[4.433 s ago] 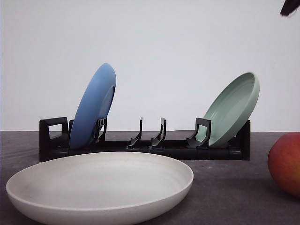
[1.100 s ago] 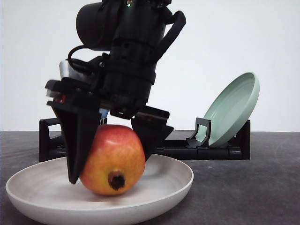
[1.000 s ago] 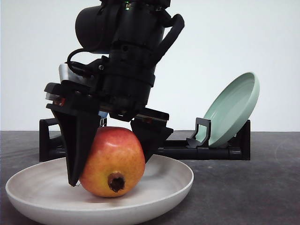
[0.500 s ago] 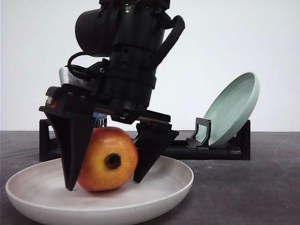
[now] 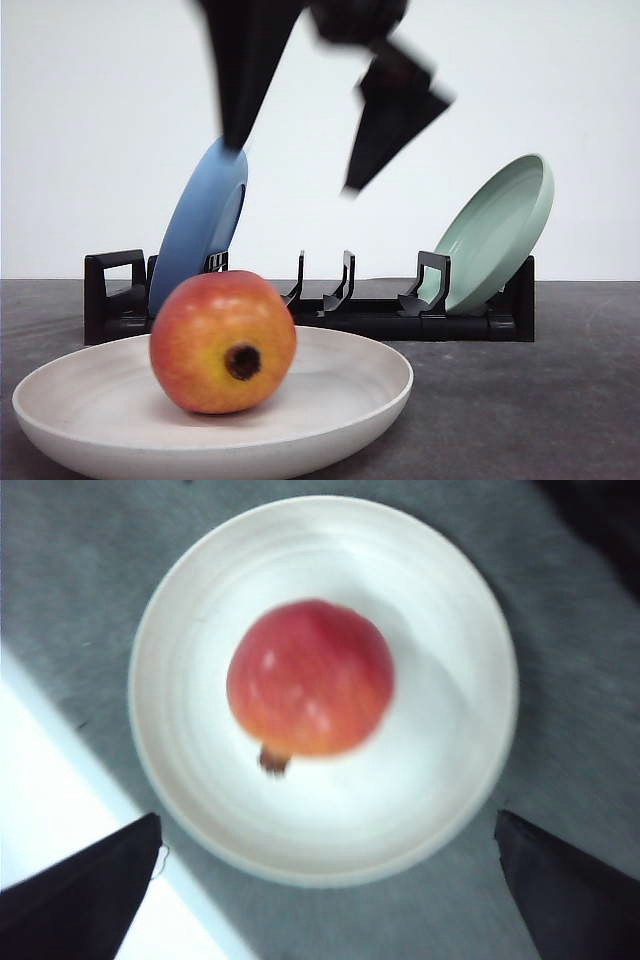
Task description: Place pomegranate in white plate
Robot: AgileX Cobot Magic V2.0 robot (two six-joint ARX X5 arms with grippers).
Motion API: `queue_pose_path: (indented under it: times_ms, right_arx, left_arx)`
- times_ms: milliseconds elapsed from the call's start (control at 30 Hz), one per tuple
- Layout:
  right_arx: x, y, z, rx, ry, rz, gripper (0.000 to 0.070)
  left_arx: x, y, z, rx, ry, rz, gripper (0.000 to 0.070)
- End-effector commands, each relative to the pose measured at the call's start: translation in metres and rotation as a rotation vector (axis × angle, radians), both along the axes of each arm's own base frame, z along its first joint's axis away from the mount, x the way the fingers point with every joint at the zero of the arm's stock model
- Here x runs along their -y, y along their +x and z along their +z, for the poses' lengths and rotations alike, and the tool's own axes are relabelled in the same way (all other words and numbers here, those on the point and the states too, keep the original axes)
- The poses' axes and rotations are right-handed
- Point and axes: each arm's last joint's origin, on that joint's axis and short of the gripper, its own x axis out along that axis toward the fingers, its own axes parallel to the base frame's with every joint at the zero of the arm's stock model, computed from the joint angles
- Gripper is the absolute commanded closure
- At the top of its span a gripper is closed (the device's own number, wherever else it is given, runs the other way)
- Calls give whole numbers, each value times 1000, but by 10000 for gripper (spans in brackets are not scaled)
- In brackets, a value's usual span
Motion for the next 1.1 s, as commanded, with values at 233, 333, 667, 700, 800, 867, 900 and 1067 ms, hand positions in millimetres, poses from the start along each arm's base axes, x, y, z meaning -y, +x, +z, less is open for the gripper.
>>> queue_pose_path:
  times_ms: [233,333,667,700,800,867,900,1067]
  right_arx:
    - [82,-61,69,202,139,-27,0]
    - [117,-84,72,273,184,-58,0]
    - [204,-151,40,501,552,-174,0]
    - [210,-156,35,528,586,-194,0]
    - [224,-165,24,591,634,-231,0]
    - [230,-169,19,620,639,-248,0]
    - [232,-170,17,627,644,-252,0]
    - [233,-171,17,630,651,-251,0]
  left_arx:
    - [1,-1,3,-10,-27,-5,110]
    - [1,-1,3,-9,-27,-5,110]
    - [1,-1,3,-7,-25,-6,110]
    - [1,-1,3,-6,-24,-7,110]
    - [1,-1,3,-6,-24,-7,110]
    - [1,-1,3,-1,-19,-9,110]
    - [1,-1,3,3,-15,-12,110]
    - [1,-1,3,9,-9,-15,109]
